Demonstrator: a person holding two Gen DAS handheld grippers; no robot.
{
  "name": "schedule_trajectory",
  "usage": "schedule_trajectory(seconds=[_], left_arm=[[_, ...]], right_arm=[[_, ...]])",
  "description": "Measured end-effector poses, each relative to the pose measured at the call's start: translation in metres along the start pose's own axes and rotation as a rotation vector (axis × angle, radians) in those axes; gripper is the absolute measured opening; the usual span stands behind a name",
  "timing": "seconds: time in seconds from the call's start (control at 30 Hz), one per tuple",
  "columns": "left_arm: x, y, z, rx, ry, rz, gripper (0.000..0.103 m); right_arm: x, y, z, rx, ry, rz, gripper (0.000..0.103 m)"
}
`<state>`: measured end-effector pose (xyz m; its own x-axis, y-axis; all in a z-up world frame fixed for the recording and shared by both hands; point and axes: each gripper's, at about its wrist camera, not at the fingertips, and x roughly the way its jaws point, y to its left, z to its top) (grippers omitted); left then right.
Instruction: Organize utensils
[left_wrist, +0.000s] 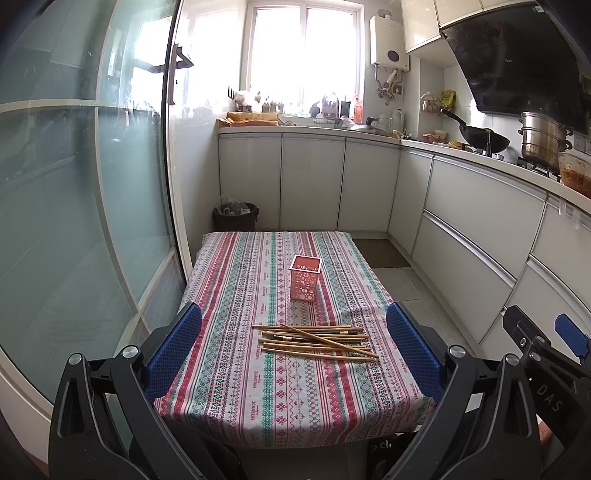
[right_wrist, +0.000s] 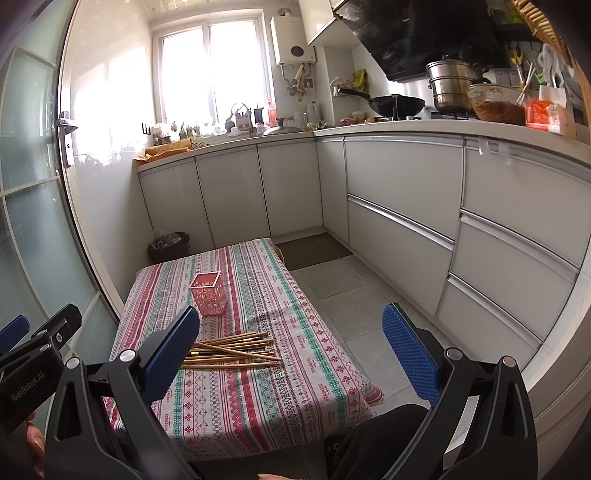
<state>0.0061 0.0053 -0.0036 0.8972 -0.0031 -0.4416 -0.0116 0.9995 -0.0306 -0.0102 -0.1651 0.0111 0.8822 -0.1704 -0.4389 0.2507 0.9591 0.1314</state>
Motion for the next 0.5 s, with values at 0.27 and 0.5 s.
schedule_trajectory(seconds=[0.27,0.5], left_arm=[[0.0005,0.0,-0.0019,-0.001,0.005,0.001,0.096],[0.0008,0.0005,-0.0022,-0.002,0.005,0.002,0.096]], right_arm=[[0.0009,-0.0002,-0.0019,0.002,0.003,-0.001,0.097],[0.0009,-0.0007,-0.003,0.002,0.003,-0.001,0.097]])
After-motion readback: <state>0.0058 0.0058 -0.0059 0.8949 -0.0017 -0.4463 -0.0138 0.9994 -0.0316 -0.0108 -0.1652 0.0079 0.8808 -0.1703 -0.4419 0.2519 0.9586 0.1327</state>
